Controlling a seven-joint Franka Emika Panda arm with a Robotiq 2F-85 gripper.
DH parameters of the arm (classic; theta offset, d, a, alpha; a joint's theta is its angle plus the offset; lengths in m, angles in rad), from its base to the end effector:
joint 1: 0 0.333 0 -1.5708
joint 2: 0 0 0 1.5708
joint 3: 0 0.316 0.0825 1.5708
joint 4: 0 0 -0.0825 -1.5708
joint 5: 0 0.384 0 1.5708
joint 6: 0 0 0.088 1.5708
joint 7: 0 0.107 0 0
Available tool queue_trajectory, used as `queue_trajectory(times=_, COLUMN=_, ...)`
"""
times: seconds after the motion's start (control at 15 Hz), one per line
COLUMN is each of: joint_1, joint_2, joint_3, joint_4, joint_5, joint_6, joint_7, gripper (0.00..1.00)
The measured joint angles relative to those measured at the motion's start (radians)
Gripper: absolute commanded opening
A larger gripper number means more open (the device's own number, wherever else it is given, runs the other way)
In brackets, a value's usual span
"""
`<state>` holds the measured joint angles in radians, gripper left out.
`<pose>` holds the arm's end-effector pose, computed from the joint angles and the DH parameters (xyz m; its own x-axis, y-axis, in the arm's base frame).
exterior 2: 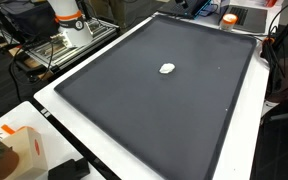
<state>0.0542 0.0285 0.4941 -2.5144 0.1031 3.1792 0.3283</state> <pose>0.4403 0.2575 0.3434 0.8430 0.0163 0.5377 0.1835 -0.9483 -0.2589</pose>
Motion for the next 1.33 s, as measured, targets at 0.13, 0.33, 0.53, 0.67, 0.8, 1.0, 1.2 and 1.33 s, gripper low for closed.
queue_trajectory(times=0.13, joint_1=0.016, joint_2=0.013, joint_3=-0.013, joint_4=-0.001, joint_5=0.0, joint_6=0.0, joint_7=-0.001, gripper=1.0)
queue_trajectory(times=0.33, joint_1=0.051, joint_2=0.014, joint_3=-0.055, joint_4=0.003, joint_5=0.01, joint_6=-0.023, joint_7=-0.001, gripper=1.0)
queue_trajectory(times=0.53, joint_1=0.039, joint_2=-0.044, joint_3=-0.062, joint_4=0.009, joint_5=0.109, joint_6=-0.245, joint_7=-0.003, gripper=1.0)
queue_trajectory(times=0.67, joint_1=0.055, joint_2=-0.102, joint_3=-0.077, joint_4=0.011, joint_5=0.236, joint_6=-0.411, joint_7=-0.059, gripper=1.0)
queue_trajectory(times=0.8, joint_1=0.103, joint_2=-0.162, joint_3=-0.131, joint_4=0.016, joint_5=0.321, joint_6=-0.583, joint_7=-0.09, gripper=1.0)
queue_trajectory(times=1.0, joint_1=0.134, joint_2=-0.241, joint_3=-0.184, joint_4=0.035, joint_5=0.333, joint_6=-0.841, joint_7=-0.058, gripper=1.0)
queue_trajectory(times=1.2, joint_1=0.13, joint_2=-0.321, joint_3=-0.217, joint_4=0.081, joint_5=0.267, joint_6=-1.091, joint_7=0.043, gripper=1.0)
queue_trajectory(times=1.33, joint_1=0.111, joint_2=-0.391, joint_3=-0.227, joint_4=0.137, joint_5=0.166, joint_6=-1.245, joint_7=0.136, gripper=1.0)
